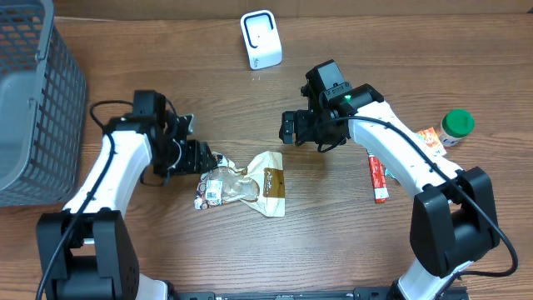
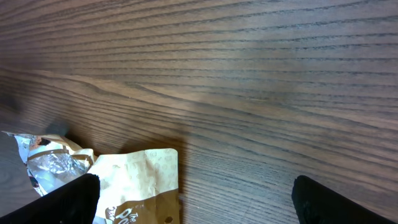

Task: Scan the item barcode
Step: 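Lower the right gripper onto the snack bag and grasp it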

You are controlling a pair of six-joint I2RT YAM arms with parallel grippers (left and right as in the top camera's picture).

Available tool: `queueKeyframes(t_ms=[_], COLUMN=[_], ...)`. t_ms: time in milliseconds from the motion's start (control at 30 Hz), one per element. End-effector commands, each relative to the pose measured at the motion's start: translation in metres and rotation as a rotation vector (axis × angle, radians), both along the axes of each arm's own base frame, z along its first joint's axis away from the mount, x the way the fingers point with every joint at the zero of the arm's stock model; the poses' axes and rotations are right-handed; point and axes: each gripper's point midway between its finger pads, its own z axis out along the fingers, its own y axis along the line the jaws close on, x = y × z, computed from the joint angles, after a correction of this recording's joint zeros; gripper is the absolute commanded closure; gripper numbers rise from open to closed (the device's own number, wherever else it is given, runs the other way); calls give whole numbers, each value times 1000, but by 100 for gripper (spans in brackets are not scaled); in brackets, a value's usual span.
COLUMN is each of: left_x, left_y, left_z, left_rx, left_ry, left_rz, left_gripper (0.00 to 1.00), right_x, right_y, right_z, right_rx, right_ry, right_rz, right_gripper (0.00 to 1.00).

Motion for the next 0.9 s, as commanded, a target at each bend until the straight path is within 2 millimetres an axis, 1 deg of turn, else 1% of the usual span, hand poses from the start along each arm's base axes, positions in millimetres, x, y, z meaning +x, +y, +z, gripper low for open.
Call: queueKeyframes(t_ms=[0, 100, 200, 233, 300, 333, 467, 567, 633, 800, 867], left_x=[-12, -15, -14, -13, -12, -12, -13, -14, -14, -15, -15], left_y=[-6, -10, -12, -13, -15, -16, -18, -18, -18, -18, -18], left_z=[-16, -24, -28, -29, -31, -32, -39, -42, -42, -42, -42], left_rx=[3, 2, 1, 0, -2, -3, -5, -6, -5, -5, -5], left_ry=[27, 19, 5, 1, -3, -3, -3, -5, -4, 0, 0], left_rz=[-5, -17, -19, -17, -2, 6, 36, 35, 35, 35, 35], left_gripper=[33, 37, 41, 41, 43, 43, 44, 48, 51, 51, 51], right_x=[1, -1, -6, -10, -15, -18, -40, -53, -60, -74, -77], right_y=[-2, 3, 20, 23, 25, 25, 24, 28, 32, 45, 52], right_z=[-4, -2, 5, 6, 6, 5, 0, -5, -9, -26, -32], right_rx=[-6, 23, 123, 146, 153, 148, 115, 100, 94, 95, 103], right_ry=[2, 12, 38, 53, 77, 88, 163, 197, 215, 226, 215], right_rz=[-6, 4, 38, 47, 53, 54, 66, 86, 84, 97, 104], right_gripper=[0, 0, 0, 3, 11, 13, 13, 13, 13, 12, 9])
